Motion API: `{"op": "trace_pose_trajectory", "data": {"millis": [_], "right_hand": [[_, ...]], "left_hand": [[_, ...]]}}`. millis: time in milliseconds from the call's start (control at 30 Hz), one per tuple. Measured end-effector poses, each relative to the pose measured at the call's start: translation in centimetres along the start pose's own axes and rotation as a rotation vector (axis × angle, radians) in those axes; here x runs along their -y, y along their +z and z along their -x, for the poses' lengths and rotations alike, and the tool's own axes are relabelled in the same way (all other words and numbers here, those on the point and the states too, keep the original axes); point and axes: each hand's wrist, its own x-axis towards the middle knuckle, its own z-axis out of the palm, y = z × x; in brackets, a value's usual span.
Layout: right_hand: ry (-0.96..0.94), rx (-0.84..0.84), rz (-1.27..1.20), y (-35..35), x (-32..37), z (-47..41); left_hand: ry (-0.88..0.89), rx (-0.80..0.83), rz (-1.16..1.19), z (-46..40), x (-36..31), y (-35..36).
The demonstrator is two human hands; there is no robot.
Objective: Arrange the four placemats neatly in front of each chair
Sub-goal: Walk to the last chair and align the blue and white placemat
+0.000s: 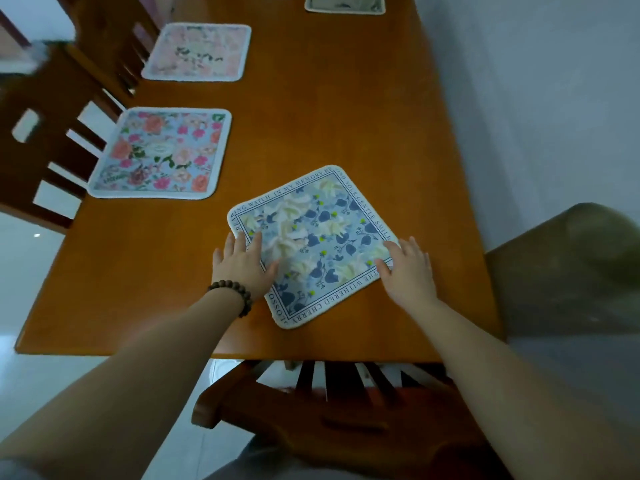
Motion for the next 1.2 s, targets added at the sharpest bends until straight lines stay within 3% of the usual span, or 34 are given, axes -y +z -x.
{"op": "trace_pose_trajectory", "data": {"millis": [200,433,567,1000,1200], "right_hand": [[0.036,0.02,0.025,2.6,-0.1,-0.2],[0.16,0.063,0.074,6.2,1.0,0.2],[0.208,0.019,0.051,6.8,2.1,-0.5],[-0.017,0.05,0.067,3.3,-1.0,-9.6],[-0.1,0.185,0.059,1.2,-1.3,-13.2]], "left_hand": [[0.065,0.047,-0.019,-4.9,-0.8,0.9],[-0.013,0.168,-0.013,-12.5,-0.6,0.7],[-0.005,0.145,0.019,-13.7,0.0,1.0],[0.13,0.112,0.031,-2.0,2.3,4.2],[0.234,0.103,-0.022,3.3,3.2,5.0]]}}
